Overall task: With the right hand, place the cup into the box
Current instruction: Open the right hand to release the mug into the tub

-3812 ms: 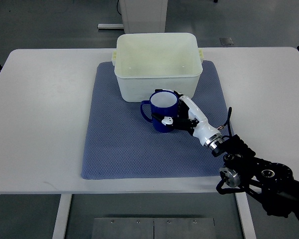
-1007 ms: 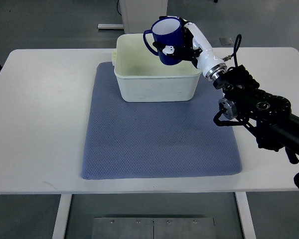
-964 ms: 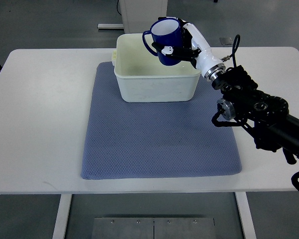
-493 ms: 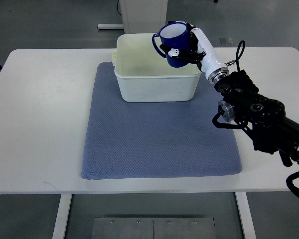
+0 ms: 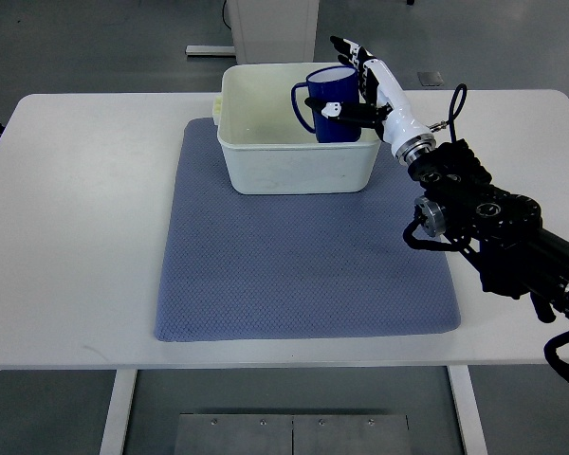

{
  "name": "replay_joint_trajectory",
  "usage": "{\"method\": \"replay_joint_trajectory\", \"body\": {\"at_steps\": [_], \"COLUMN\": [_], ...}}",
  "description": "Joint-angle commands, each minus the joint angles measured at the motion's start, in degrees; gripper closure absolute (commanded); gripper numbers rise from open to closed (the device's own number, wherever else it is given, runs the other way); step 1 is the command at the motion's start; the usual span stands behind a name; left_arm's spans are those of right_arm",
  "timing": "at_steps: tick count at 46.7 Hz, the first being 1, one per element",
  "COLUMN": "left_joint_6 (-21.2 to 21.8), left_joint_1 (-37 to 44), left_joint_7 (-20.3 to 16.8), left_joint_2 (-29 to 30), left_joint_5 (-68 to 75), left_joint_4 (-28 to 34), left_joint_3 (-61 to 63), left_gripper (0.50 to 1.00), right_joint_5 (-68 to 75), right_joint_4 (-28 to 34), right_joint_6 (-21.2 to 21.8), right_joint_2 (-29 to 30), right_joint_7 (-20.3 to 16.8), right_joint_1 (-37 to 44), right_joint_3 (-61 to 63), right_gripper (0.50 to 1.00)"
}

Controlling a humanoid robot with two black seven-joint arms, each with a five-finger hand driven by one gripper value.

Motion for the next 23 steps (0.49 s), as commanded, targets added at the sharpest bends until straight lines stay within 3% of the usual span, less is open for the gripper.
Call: {"method": "replay_joint_trajectory", "body": {"at_steps": [1,23], "left_joint_6": [0.00,0.00], "left_joint_1": [0.00,0.00], "left_joint_7": [0.00,0.00], "left_joint_2": [0.00,0.00], "left_joint_5": [0.00,0.00], "left_joint_4": [0.01,0.01], "left_joint_3": [0.00,0.00], "left_gripper": [0.500,0.500], "right_joint_5": [0.00,0.00], "right_joint_4": [0.00,0.17], "right_joint_6": [-0.08,-0.17], "right_joint_2": [0.00,-0.97], "right_joint_7": [0.10,0.10], "right_joint_1": [-0.01,0.52], "right_joint_3": [-0.01,2.89], "right_gripper": [0.515,0.511]}}
